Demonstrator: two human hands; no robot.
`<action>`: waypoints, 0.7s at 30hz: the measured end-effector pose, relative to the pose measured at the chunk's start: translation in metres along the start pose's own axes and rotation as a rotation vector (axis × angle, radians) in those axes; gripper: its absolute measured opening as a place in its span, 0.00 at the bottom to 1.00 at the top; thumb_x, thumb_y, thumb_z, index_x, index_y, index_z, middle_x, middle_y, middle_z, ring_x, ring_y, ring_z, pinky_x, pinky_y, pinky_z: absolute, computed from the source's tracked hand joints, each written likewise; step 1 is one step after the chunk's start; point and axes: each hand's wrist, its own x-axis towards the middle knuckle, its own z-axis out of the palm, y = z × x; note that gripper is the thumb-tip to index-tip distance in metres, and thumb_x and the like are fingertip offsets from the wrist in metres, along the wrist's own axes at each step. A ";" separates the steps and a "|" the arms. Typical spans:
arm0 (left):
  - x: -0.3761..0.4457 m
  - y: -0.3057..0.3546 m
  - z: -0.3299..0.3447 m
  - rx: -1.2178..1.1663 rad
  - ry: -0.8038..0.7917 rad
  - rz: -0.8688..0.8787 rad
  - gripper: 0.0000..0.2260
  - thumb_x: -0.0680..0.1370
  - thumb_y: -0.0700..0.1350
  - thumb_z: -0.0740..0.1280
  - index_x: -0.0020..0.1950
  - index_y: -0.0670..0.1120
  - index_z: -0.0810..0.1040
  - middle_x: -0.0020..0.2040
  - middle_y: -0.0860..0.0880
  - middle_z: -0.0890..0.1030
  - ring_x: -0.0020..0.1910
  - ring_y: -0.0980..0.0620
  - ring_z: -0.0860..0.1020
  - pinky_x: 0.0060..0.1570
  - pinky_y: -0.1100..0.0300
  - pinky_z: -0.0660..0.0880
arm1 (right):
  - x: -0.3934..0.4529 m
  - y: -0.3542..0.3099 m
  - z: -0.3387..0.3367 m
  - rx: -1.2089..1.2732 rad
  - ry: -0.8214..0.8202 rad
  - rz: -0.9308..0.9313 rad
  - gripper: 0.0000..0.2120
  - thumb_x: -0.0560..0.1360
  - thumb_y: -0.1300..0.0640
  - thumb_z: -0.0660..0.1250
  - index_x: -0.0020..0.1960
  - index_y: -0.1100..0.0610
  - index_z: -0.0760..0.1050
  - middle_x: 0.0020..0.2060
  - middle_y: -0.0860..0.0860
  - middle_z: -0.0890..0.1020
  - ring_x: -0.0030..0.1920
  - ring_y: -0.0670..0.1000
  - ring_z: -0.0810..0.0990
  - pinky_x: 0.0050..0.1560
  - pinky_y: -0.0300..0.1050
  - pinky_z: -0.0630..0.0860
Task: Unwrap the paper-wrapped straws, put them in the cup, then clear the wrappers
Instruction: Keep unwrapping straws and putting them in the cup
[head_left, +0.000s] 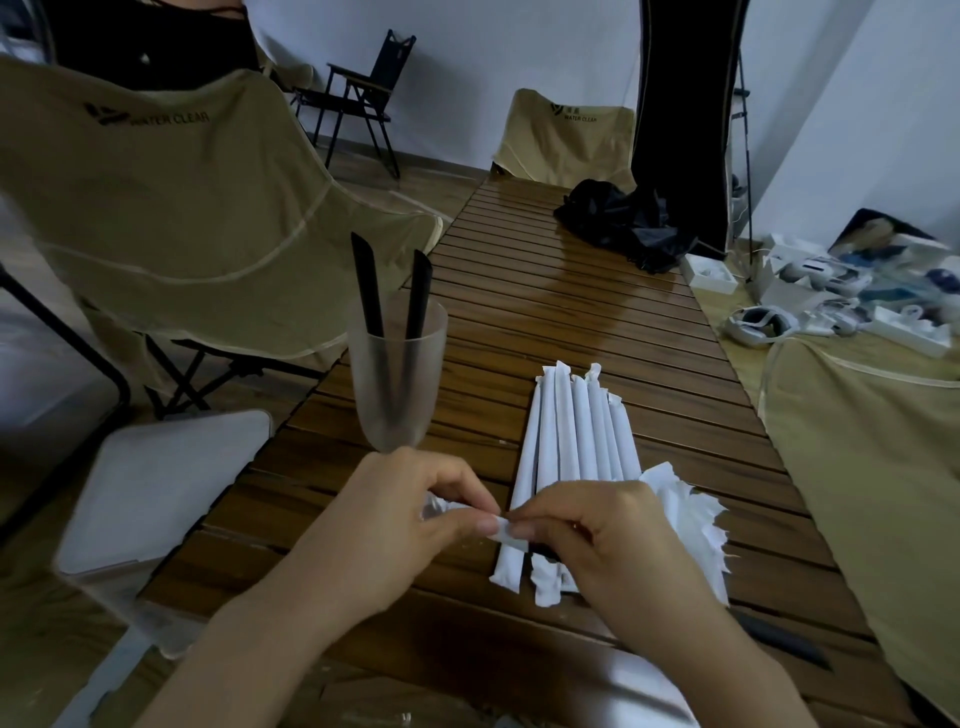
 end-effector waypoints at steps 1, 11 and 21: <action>0.000 0.001 0.001 -0.001 0.002 0.002 0.03 0.73 0.56 0.68 0.45 0.62 0.80 0.45 0.64 0.80 0.49 0.69 0.75 0.45 0.74 0.65 | 0.000 0.001 0.000 0.016 0.016 0.002 0.07 0.74 0.56 0.67 0.43 0.49 0.84 0.35 0.39 0.81 0.37 0.40 0.80 0.39 0.33 0.76; 0.002 0.009 0.003 -0.077 0.062 0.053 0.03 0.72 0.53 0.71 0.44 0.60 0.82 0.39 0.64 0.81 0.46 0.69 0.76 0.43 0.78 0.68 | 0.000 -0.007 -0.001 -0.085 0.122 0.100 0.10 0.73 0.67 0.68 0.42 0.53 0.82 0.36 0.47 0.81 0.37 0.48 0.79 0.40 0.38 0.76; 0.002 0.014 0.005 -0.065 0.089 0.110 0.04 0.70 0.53 0.71 0.41 0.63 0.80 0.40 0.68 0.78 0.49 0.72 0.75 0.47 0.80 0.67 | 0.001 -0.001 0.000 -0.061 0.280 0.326 0.15 0.74 0.67 0.64 0.36 0.49 0.76 0.28 0.42 0.76 0.26 0.43 0.72 0.28 0.32 0.66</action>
